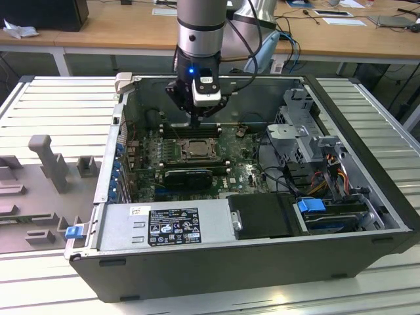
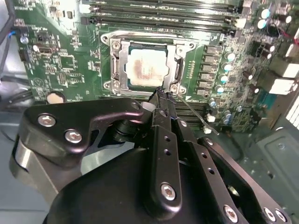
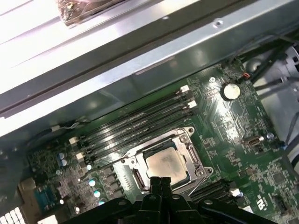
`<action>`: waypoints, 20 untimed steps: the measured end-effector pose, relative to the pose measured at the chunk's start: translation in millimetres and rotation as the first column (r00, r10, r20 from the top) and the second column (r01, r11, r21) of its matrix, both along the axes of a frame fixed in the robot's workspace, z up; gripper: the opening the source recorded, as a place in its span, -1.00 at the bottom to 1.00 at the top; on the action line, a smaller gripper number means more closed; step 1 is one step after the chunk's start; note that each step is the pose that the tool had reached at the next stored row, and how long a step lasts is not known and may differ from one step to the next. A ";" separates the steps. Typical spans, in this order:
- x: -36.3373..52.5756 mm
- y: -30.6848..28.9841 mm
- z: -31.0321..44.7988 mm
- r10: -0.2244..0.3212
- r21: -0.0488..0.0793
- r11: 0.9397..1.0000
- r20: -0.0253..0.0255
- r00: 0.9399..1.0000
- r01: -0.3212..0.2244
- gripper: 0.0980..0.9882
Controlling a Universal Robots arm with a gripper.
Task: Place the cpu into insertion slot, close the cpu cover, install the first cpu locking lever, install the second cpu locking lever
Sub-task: 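Install the first cpu locking lever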
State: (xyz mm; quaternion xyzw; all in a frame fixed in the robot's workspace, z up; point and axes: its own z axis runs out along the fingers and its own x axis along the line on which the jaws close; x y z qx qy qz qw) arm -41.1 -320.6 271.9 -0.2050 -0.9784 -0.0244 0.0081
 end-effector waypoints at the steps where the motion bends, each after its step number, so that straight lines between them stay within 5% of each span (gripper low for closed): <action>1: 0.0 0.0 0.0 0.015 0.000 1.000 0.000 1.000 -0.015 -0.98; 5: 0.0 0.0 0.0 0.093 0.000 0.996 0.000 0.996 -0.093 -0.98; 12: 0.0 0.0 0.0 0.216 0.000 0.976 0.000 0.976 -0.216 -0.98; 14: 0.0 0.0 0.0 0.245 0.000 0.970 0.000 0.970 -0.245 -0.98; 16: 0.0 0.0 0.0 0.313 0.000 0.950 0.000 0.950 -0.313 -0.98; 20: -1.1 0.0 0.0 0.345 0.000 0.939 0.001 0.939 -0.345 -0.98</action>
